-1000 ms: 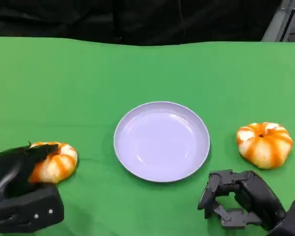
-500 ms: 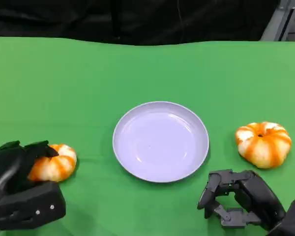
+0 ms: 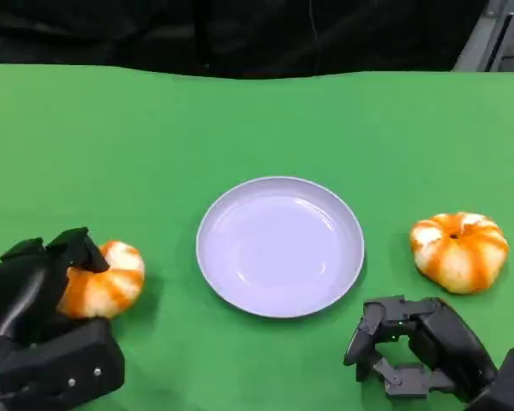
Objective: Grasp the bread from the table and place it into the plate.
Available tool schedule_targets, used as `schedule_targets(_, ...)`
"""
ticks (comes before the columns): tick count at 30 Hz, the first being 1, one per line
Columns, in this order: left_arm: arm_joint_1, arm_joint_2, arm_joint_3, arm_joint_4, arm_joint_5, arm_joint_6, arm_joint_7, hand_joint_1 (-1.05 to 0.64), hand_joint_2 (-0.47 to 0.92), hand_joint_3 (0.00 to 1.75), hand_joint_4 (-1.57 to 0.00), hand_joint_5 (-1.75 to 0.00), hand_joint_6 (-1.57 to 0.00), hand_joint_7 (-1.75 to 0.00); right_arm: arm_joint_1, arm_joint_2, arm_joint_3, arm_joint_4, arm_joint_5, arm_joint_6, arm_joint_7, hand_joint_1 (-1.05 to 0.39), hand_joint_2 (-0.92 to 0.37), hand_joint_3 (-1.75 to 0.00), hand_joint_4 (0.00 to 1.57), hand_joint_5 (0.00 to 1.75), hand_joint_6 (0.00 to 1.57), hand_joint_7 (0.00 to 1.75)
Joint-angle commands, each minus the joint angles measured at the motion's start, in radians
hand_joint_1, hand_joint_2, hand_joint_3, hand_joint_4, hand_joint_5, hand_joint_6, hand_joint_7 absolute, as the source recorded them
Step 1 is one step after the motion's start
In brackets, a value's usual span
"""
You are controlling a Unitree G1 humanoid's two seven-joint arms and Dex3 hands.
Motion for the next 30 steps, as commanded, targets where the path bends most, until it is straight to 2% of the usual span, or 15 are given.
schedule_targets(1, 0.052, 0.017, 0.035, -0.127, -0.005, 0.030, -0.021, -0.13, 0.84, 0.00, -0.57, -1.75, -0.41, -1.74, -0.003, -0.007, -0.003, 0.007, 0.007, -0.004, -0.003, 0.07, -0.61, -0.99, 0.94, 1.37, 0.97, 1.03)
schedule_targets(6, 0.119, 0.018, 0.067, -0.326, 0.015, 0.069, -0.053, -0.13, 0.83, 0.00, -0.55, -1.75, -0.45, -1.66, -0.006, -0.006, -0.002, 0.009, -0.001, -0.007, -0.013, 0.08, -0.60, -0.99, 0.95, 1.36, 0.97, 1.03)
schedule_targets(12, 0.131, 0.001, 0.070, -0.434, 0.038, 0.085, -0.078, -0.06, 0.84, 0.01, -0.53, -1.75, -0.49, -1.57, -0.010, -0.002, -0.002, 0.012, 0.011, -0.003, -0.003, 0.08, -0.61, -0.99, 0.95, 1.36, 0.97, 1.03)
schedule_targets(20, 0.076, -0.037, 0.043, -0.412, 0.065, 0.048, -0.066, -0.02, 0.82, 0.00, -0.55, -1.75, -0.57, -1.46, -0.011, 0.000, -0.001, 0.013, 0.000, -0.008, -0.011, 0.10, -0.61, -0.98, 0.95, 1.37, 0.97, 1.04)
schedule_targets(30, -0.030, -0.090, 0.002, -0.311, 0.076, -0.020, -0.054, -0.08, 0.84, 0.01, -0.53, -1.75, -0.52, -1.53, -0.012, 0.002, 0.003, 0.006, -0.015, -0.007, -0.030, 0.10, -0.60, -0.99, 0.95, 1.38, 0.97, 1.04)
